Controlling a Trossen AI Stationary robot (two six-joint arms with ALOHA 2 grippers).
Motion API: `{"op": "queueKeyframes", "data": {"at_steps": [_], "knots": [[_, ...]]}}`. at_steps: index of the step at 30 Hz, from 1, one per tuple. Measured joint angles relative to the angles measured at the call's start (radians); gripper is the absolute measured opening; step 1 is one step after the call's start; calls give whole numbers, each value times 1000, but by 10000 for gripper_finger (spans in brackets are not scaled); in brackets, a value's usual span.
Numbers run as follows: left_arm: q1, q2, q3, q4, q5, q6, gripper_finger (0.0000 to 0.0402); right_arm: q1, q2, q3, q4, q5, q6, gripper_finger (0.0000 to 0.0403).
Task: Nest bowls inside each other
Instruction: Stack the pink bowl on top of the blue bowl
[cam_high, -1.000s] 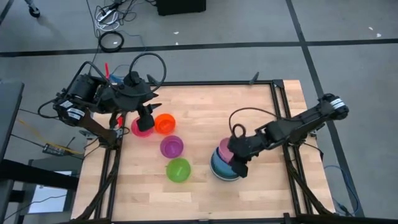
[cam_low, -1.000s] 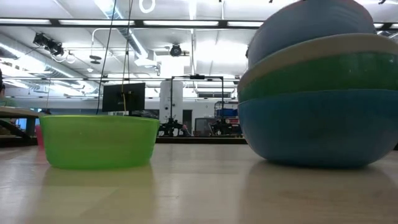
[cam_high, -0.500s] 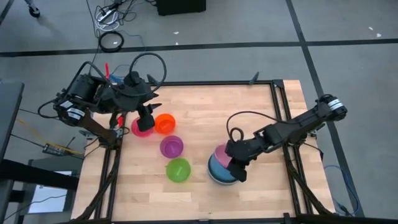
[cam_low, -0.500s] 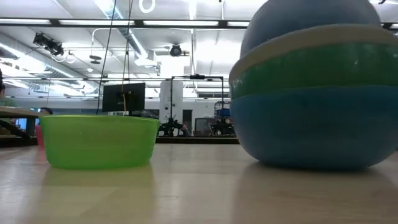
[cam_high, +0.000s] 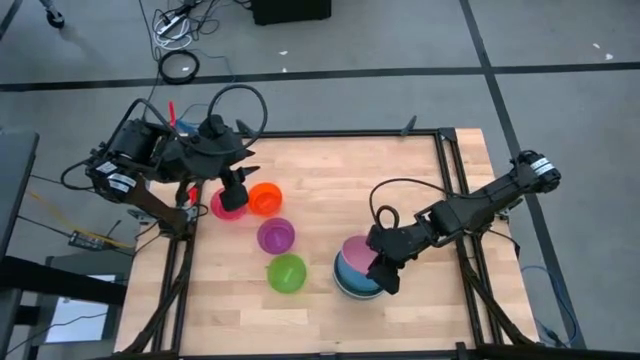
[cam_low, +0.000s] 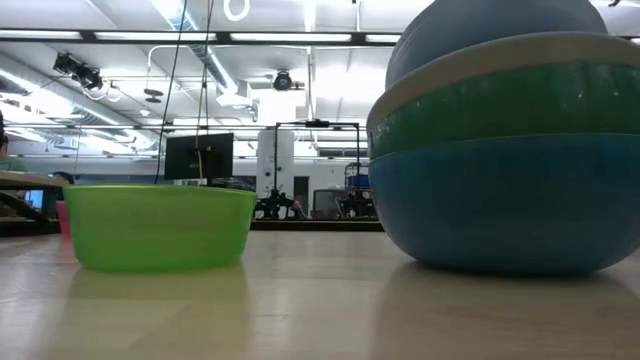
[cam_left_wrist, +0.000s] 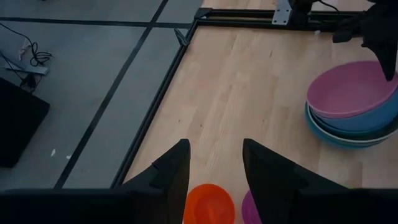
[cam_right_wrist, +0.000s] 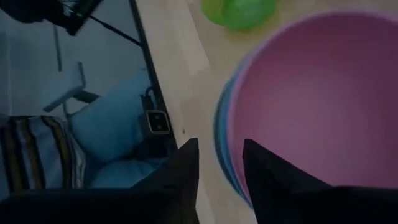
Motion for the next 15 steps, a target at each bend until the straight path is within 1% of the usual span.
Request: {"op": "queueKeyframes", "data": {"at_steps": [4, 10, 12, 15], "knots": [[0, 0, 0, 0, 0, 0, 157, 19, 3, 0, 49, 27, -8, 106], [0, 0, 0, 0, 0, -3, 157, 43, 20, -1, 47, 34, 24, 83], [0, 0, 0, 0, 0, -3, 157, 45, 44, -2, 49, 32, 26, 73], [0, 0, 0, 0, 1, -3, 157, 45, 86, -2, 55, -4, 24, 58]]}}
